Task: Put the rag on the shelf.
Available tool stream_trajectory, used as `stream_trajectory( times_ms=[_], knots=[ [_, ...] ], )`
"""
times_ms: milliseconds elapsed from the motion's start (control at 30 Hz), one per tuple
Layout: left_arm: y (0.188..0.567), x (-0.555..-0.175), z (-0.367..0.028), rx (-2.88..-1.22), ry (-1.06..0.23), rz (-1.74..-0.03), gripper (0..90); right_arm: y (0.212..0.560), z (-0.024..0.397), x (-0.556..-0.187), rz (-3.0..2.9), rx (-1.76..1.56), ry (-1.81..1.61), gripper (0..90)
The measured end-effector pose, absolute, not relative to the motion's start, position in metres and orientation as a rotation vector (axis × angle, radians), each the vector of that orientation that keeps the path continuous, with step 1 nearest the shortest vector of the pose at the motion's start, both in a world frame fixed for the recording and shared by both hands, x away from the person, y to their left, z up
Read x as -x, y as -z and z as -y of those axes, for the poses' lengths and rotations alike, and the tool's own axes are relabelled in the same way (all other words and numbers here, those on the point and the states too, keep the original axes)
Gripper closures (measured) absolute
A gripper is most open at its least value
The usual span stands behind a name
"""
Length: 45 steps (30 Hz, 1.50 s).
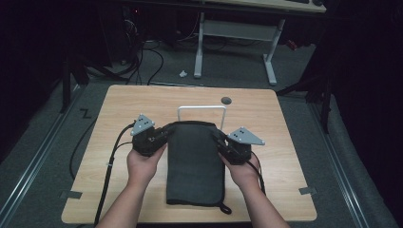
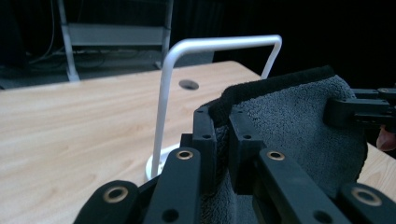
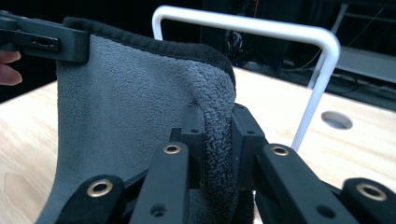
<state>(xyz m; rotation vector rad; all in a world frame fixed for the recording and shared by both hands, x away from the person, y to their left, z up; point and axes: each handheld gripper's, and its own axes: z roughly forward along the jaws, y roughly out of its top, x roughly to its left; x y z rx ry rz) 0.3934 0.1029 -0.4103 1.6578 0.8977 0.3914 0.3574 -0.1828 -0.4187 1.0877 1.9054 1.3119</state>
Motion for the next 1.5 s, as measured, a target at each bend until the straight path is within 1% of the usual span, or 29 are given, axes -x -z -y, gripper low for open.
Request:
stream_trajectory(
  times_ms=[1100, 1300, 1500],
  knots=[
    [0.313, -0.397, -0.091, -1.570, -0.530, -0.738, 83.9, 0.329, 0.193, -0.358, -1.721, -0.978, -1.392, 79.0],
    [0.305, -0.401, -0.089, -1.578, -0.546, -0.727, 84.1, 0.320, 0.195, -0.362, -1.718, -0.965, -1.386, 79.1],
    [0.306, -0.404, -0.087, -1.587, -0.556, -0.721, 84.0, 0.320, 0.197, -0.367, -1.717, -0.978, -1.395, 79.1]
  ],
)
